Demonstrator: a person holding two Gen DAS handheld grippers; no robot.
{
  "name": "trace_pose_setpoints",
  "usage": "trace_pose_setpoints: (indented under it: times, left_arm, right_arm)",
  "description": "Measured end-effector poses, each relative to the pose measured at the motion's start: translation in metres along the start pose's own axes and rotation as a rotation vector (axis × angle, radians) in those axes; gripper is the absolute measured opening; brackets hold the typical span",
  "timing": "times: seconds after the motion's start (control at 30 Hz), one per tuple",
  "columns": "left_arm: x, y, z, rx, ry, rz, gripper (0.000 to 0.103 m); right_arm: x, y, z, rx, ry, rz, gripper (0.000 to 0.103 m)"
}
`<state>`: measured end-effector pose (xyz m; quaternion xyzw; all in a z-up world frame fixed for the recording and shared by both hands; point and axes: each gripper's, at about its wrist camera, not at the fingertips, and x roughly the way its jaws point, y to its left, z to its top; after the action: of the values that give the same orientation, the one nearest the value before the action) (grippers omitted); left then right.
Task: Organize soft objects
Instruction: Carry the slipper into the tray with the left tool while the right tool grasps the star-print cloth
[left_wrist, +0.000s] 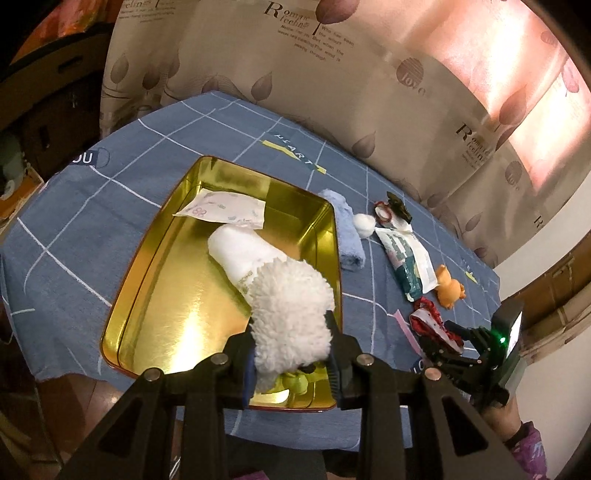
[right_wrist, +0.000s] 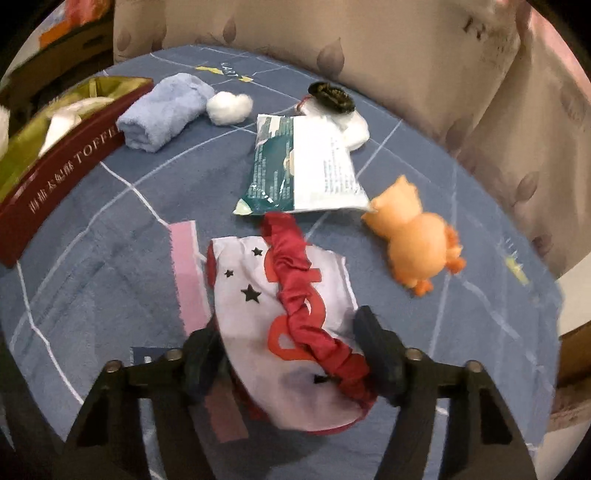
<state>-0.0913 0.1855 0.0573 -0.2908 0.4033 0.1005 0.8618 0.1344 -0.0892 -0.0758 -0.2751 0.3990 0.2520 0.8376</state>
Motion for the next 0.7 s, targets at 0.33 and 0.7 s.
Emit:
trace_pose_setpoints:
  times: [0.33,0.7]
  left_arm:
    - [0.01,-0.014,0.027,0.079,-0.003,0.047,0.031]
    - [0.075,-0.025,0.075,0.109,0.034,0.115,0.031]
  right_arm:
    - [-0.022,-0.026,-0.011,0.145,-0.079,0.059,0.021]
    - [-0.078,-0.051,-0.038,0.296,-0.218,0.101,0.021]
